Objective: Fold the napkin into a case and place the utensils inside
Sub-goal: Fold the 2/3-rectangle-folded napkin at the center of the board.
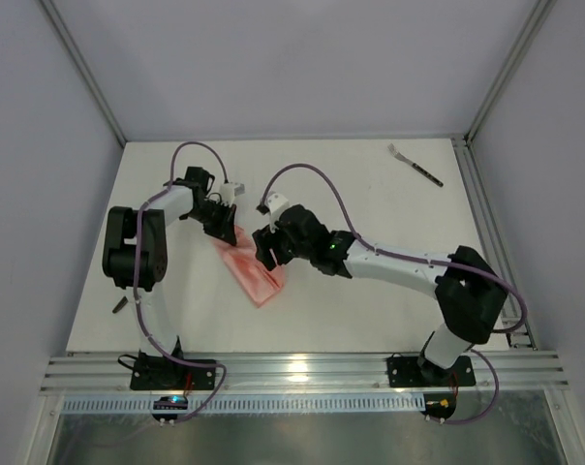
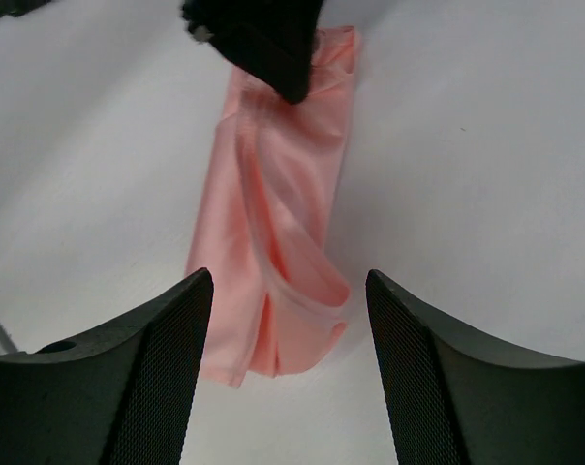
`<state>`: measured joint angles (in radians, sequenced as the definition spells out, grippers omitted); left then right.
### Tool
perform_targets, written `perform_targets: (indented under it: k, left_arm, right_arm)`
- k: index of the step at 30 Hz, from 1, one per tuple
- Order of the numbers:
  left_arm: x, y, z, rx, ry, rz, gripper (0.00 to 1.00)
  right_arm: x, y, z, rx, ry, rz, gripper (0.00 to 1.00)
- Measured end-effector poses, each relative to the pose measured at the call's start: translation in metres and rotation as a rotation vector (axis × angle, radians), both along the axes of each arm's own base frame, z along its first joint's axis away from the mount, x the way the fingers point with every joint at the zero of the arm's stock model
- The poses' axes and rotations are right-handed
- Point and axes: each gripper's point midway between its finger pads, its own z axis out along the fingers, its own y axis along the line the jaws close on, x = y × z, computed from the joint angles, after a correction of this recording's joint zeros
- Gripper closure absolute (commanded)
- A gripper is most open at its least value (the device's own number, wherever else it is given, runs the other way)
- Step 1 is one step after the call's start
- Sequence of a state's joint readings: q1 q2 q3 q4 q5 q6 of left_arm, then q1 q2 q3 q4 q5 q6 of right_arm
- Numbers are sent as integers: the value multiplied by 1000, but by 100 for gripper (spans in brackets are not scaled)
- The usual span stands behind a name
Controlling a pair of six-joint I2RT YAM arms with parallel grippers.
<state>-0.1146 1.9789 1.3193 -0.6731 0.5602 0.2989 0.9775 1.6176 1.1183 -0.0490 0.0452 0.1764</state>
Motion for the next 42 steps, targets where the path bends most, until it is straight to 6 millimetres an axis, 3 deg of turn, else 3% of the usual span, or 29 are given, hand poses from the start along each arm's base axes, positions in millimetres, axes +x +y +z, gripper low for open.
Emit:
perform_targets:
  k: [3,5,8,11,18,24,27,36,42]
  left_arm:
    - [0,0,0,-4,0,-1,100]
    - [0,0,0,-8,0,0,100]
    - [0,0,0,-9,0,0,100]
    - [0,0,0,-10,0,-1,100]
    - [0,0,0,-11,-1,-3,100]
    - [0,0,0,-12,-1,-3,100]
    - [-1,-1,0,-13,0,-4,100]
    - [-1,-1,0,-17,0,-4,100]
    - [-1,-1,0,-19,0,-5,100]
  right_arm:
    - [33,-7,-33,-19,83,-30,31]
    - [41,-1,-56,-32,138,-5,31]
    - [32,15,-83,-36,222,81,31]
    - [14,23,-98,-26,294,160,35]
    - [1,25,-95,-19,303,196,48]
    - [-25,37,-83,-52,237,215,48]
    - [-41,45,-86,-59,250,236,48]
    - [-50,47,-108,-102,289,205,48]
    - [-66,65,-98,-172,210,215,43]
